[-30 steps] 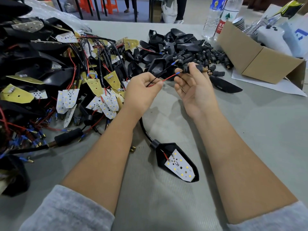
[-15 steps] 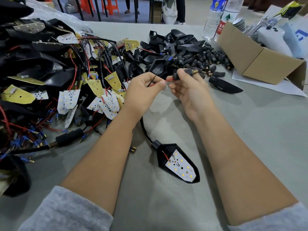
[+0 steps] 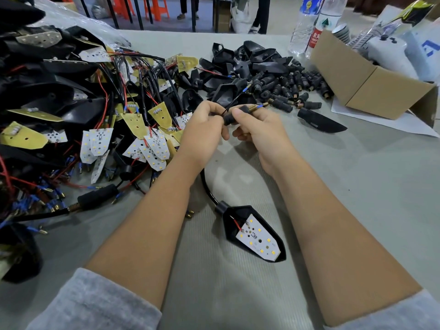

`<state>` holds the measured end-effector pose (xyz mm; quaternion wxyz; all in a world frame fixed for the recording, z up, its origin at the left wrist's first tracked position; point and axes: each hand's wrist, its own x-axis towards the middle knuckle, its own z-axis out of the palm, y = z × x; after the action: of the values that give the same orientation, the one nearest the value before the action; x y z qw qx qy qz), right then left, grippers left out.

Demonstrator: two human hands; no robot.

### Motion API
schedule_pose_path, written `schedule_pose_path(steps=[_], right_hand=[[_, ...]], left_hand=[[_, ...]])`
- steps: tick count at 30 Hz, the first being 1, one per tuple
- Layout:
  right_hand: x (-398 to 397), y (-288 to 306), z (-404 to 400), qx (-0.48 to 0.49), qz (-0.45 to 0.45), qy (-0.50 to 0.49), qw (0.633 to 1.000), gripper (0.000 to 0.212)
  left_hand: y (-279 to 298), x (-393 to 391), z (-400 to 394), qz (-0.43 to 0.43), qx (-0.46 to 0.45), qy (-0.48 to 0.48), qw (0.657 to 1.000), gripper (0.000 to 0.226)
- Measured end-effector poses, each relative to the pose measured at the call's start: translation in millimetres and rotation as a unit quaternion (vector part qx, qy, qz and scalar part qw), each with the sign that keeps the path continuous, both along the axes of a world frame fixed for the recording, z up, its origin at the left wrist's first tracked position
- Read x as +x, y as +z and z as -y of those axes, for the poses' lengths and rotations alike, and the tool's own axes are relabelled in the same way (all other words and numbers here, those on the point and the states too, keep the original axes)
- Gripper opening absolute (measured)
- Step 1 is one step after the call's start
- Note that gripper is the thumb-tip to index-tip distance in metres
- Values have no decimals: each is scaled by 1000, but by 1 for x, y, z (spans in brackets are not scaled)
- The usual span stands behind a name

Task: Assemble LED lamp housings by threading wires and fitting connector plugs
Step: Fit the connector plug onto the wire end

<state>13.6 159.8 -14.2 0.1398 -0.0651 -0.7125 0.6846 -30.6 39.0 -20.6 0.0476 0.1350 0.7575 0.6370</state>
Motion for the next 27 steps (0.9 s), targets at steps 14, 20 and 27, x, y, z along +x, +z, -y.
schedule_pose_path(steps=[14,20,27], right_hand=[[-5,-2,-4,-97,-10,-8,995,35],[-4,-2,-4,-113,-10,-12,993,35],[-3,-1,-2,-75,9,3,997,32]], left_hand=[[0,2,-2,-26,12,-1,1000,33],[3,1,1,-40,70,-2,997,29],[8,2,7,-7,234,-70,970,24]])
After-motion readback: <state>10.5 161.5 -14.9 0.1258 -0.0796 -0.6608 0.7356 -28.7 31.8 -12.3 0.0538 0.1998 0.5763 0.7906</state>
